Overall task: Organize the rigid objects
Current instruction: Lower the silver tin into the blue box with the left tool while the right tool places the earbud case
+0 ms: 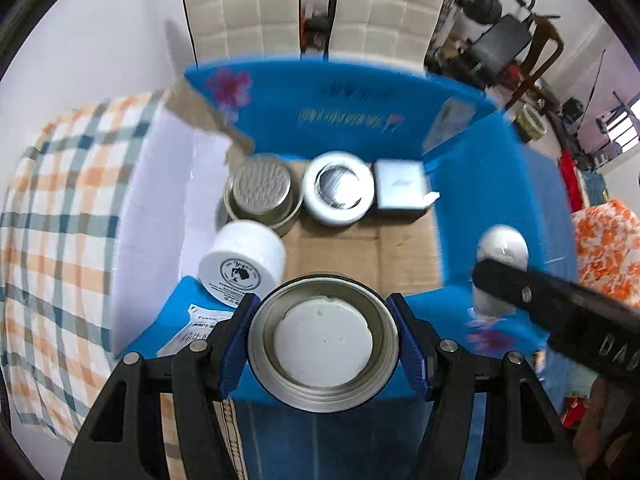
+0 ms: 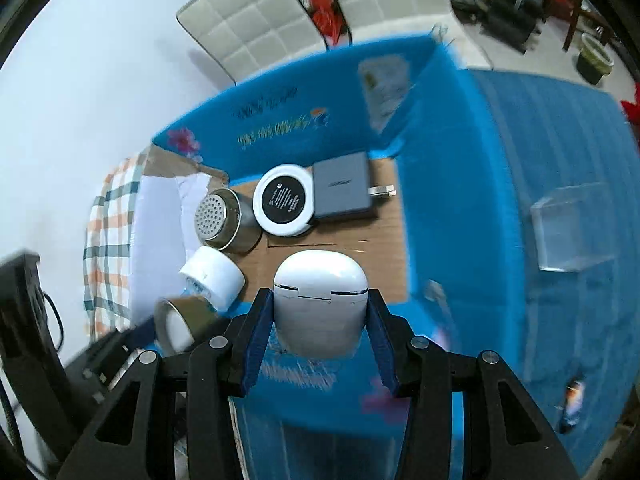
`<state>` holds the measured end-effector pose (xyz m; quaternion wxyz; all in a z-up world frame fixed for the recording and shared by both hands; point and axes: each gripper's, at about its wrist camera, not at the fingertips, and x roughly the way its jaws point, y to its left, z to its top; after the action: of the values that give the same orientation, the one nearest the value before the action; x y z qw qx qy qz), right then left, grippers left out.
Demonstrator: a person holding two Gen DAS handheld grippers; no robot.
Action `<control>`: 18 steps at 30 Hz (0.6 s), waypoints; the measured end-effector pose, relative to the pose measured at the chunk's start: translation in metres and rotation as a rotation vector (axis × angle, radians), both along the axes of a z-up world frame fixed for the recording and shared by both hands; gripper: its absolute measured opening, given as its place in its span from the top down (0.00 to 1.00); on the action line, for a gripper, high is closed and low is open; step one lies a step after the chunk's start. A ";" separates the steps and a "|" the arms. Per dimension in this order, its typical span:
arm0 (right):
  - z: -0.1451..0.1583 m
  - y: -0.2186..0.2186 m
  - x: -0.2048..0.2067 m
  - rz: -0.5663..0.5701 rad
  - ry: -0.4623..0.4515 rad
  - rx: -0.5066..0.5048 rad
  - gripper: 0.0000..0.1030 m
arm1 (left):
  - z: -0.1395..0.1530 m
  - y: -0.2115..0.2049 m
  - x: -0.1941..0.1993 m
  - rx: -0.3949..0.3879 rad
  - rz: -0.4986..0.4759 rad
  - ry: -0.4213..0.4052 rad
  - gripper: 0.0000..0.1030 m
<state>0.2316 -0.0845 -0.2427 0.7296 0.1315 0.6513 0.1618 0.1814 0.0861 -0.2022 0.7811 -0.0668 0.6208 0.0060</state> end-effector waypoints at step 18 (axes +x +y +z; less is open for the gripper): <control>-0.102 0.059 0.056 -0.003 0.188 0.068 0.50 | -0.063 0.029 0.027 -0.067 0.062 0.114 0.40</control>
<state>0.2880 -0.0251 -0.3442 0.6606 0.1718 0.7109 0.1696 0.2083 0.1148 -0.2653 0.7411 -0.1118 0.6618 0.0132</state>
